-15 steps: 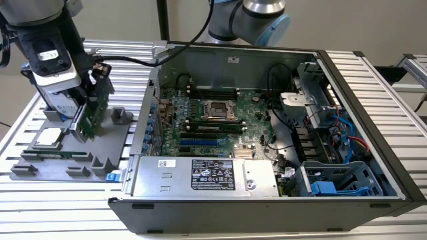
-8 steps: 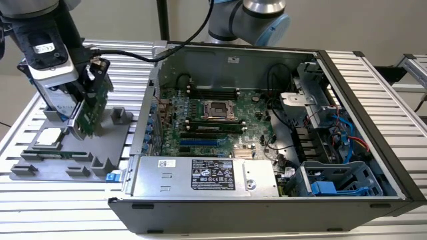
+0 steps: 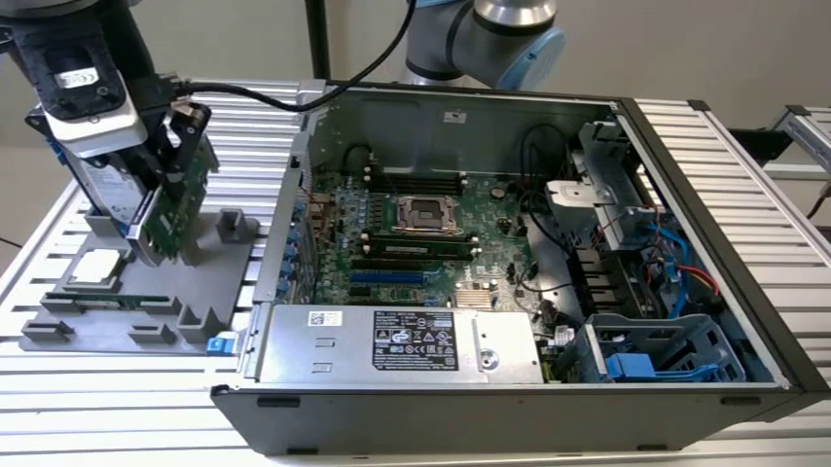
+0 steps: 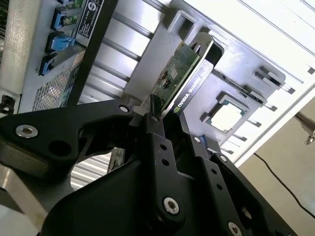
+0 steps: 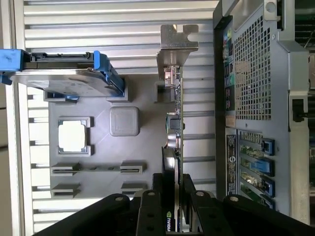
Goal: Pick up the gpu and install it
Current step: 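Pick up the gpu and move the gpu toward the slot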
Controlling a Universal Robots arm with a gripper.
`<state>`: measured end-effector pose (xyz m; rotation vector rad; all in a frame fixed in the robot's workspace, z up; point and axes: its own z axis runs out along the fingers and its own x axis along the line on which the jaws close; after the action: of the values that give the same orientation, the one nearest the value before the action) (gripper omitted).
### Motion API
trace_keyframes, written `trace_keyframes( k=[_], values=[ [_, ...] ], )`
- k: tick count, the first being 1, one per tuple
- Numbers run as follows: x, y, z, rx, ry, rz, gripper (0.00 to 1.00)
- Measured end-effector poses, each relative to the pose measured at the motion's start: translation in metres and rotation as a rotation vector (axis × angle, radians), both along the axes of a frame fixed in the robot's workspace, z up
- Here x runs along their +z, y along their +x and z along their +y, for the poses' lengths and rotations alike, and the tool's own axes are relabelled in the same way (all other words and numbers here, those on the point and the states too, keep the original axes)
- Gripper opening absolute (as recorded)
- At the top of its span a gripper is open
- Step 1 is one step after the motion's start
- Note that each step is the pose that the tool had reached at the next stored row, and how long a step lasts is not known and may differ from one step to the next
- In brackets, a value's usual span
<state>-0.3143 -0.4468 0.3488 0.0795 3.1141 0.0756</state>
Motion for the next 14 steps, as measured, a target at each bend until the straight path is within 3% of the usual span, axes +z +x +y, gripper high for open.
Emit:
trace_keyframes(
  k=[14],
  values=[
    [0.0189,0.0000,0.0000,0.000,0.0000,0.0000,0.00]
  ],
)
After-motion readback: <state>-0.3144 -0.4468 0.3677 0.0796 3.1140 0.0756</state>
